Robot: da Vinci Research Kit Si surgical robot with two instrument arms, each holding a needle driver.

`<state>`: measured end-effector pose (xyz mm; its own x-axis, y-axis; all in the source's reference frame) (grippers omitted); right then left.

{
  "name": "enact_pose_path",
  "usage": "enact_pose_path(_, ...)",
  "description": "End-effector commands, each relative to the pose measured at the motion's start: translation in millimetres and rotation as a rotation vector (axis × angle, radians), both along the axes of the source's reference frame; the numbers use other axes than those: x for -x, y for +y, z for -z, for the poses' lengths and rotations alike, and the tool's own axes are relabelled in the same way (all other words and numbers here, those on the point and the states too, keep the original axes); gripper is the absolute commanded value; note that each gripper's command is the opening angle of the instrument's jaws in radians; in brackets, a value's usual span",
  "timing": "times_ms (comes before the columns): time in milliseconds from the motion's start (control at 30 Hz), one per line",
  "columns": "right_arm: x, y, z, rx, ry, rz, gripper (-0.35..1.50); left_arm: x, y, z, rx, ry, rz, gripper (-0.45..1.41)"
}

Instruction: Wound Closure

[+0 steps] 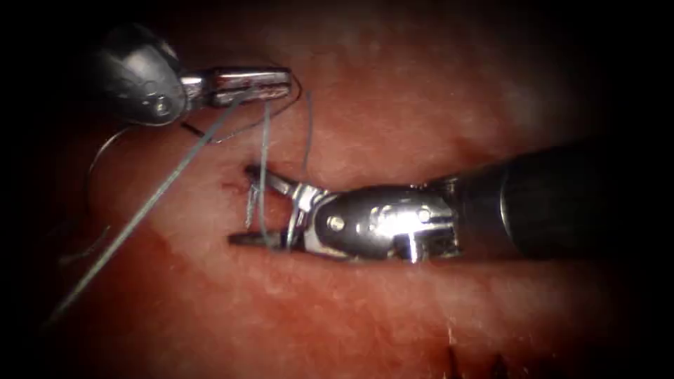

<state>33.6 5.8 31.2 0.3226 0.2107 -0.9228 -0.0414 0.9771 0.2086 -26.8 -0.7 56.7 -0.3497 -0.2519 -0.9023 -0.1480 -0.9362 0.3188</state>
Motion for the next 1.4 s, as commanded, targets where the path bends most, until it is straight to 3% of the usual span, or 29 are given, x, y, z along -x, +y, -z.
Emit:
enact_pose_path(33,-0.8,-0.9,-0.4,0.002,0.007,0.006,1.16,0.8,-0.9,-0.7,-0.011,-0.010,-0.003,-0.45)
enact_pose_path(300,-0.9,-1.0,-0.3,-0.017,0.058,0.019,1.14,2.7,-0.8,-2.0,-0.025,-0.028,-0.015,-0.45)
enact_pose_path(567,-0.9,-0.9,-0.4,-0.095,0.164,-0.001,1.14,2.1,-0.8,-6.5,-0.059,-0.048,-0.011,-0.45)
enact_pose_path(900,-0.3,-0.7,-0.4,-0.173,0.297,-0.064,1.09,0.1,-3.7,-11.4,-0.079,-0.028,-0.017,-0.45)
enact_pose_path(1400,1.7,1.4,-0.5,-0.190,0.348,-0.211,1.03,-2.5,-8.7,-11.8,-0.103,-0.013,-0.021,-0.45)
